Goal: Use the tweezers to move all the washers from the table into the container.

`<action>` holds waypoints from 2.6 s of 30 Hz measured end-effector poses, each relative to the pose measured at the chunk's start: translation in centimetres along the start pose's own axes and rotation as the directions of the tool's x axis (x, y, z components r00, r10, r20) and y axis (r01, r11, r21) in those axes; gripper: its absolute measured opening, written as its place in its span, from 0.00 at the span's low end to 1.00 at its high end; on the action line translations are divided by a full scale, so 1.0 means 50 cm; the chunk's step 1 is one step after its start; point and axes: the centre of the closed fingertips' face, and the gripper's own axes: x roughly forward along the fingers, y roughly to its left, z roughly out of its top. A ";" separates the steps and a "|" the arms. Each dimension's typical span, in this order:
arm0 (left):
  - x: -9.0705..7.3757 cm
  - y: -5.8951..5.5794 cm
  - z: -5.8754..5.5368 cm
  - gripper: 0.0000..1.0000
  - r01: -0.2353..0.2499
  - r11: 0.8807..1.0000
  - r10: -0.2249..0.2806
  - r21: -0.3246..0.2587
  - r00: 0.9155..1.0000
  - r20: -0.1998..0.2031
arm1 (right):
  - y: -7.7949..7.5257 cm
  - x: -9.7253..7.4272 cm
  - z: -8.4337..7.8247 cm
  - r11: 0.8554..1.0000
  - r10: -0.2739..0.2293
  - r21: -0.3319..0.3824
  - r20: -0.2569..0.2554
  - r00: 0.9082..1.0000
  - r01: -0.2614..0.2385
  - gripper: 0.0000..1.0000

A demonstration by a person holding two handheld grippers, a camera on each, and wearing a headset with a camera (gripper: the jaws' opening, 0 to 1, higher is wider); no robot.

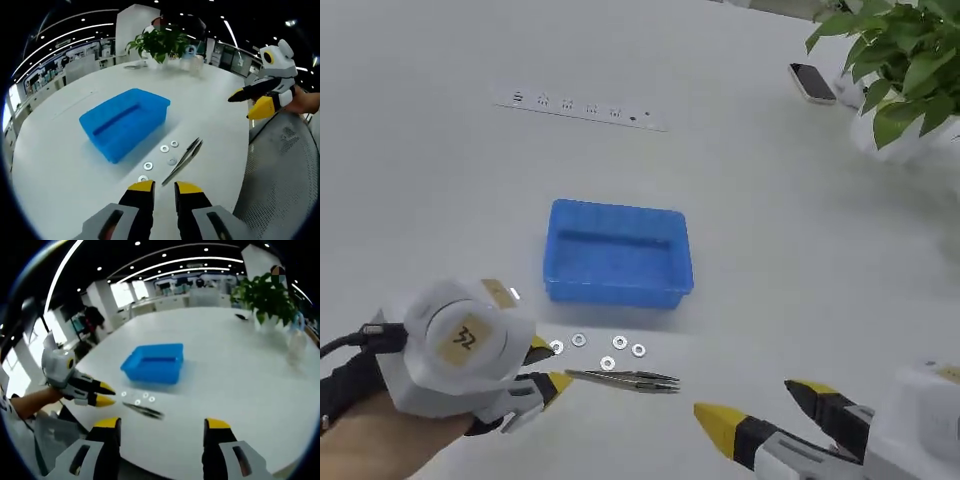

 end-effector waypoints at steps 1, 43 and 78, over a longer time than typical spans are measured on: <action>0.008 0.000 -0.005 0.11 0.006 1.000 -0.005 0.022 1.000 -0.013 | 0.000 -0.002 -0.003 1.000 -0.001 0.002 -0.004 1.000 0.001 0.65; -0.127 -0.100 0.146 0.00 0.039 0.969 -0.072 0.242 0.989 0.129 | 0.208 0.115 -0.010 0.897 0.290 -0.295 -0.167 0.942 -0.329 0.58; -0.157 -0.088 0.089 0.00 0.004 0.951 -0.041 0.309 0.993 0.114 | 0.278 0.199 -0.028 0.679 0.330 -0.594 -0.278 0.902 -0.431 0.16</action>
